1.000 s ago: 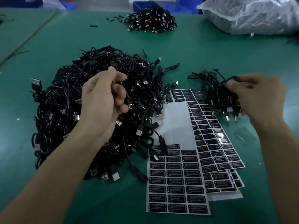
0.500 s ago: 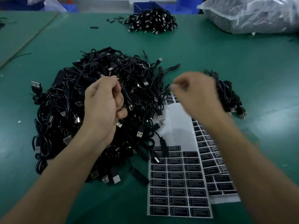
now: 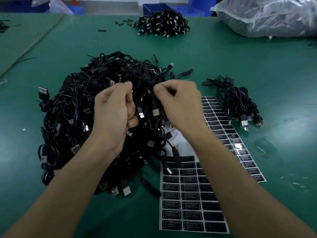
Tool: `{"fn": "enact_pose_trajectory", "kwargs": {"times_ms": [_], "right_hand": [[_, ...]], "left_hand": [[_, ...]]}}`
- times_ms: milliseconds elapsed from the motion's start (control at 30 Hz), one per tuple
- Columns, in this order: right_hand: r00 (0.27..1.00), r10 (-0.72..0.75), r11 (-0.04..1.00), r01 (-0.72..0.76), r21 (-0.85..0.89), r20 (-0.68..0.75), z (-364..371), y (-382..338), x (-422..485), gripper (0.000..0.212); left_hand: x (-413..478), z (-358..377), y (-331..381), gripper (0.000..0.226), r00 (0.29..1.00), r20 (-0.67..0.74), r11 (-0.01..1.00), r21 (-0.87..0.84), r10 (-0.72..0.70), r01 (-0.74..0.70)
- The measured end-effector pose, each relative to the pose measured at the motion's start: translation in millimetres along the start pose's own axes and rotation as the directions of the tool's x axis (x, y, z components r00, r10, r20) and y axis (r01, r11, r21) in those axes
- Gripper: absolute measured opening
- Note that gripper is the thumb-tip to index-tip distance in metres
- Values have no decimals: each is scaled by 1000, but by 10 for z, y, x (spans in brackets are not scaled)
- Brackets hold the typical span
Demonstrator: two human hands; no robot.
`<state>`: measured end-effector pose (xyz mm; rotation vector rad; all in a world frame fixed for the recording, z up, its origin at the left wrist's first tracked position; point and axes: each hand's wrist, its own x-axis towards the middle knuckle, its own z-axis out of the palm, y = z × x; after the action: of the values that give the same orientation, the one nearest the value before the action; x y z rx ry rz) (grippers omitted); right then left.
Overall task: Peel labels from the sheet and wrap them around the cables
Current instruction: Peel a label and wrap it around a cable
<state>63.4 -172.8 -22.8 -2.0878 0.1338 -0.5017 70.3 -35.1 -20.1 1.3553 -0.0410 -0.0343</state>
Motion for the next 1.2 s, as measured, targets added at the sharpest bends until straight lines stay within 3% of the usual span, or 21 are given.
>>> {"fn": "enact_pose_trajectory", "kwargs": {"times_ms": [100,267,433,567,867,933,1033,1100,1200], "right_hand": [[1000,-10,989,7,147,19,-271,39,-113,15],[943,-68,955,-33,296,326,-490,159,-419,15],[901,-44,931,-120,345,432,-550,267,-582,12],[823,-2,903,-243,356,567,-548,324,-633,8],[754,15,904,-290,313,657,-534,362,-699,12],[817,16,915,-245,321,576,-591,356,-673,15],[943,198,887,-288,362,266,-728,444,-579,11],[944,314,868,-330,371,107,-828,528,-535,10],[919,395,878,-381,291,12,-935,621,-516,16]], "left_hand": [[-12,1,-13,44,1000,28,1000,23,11,-12],[-42,58,-26,41,995,90,998,55,-39,34],[-58,63,-47,23,992,114,998,47,-53,48],[-76,73,-54,18,983,166,996,38,-82,76],[-125,128,-87,26,945,300,991,67,-130,115],[-120,117,-81,24,944,300,989,81,-141,123],[-109,92,-68,23,936,299,978,145,-189,151],[-126,94,-78,25,915,330,963,208,-233,170],[-153,131,-123,39,889,364,926,346,-279,149]]}}
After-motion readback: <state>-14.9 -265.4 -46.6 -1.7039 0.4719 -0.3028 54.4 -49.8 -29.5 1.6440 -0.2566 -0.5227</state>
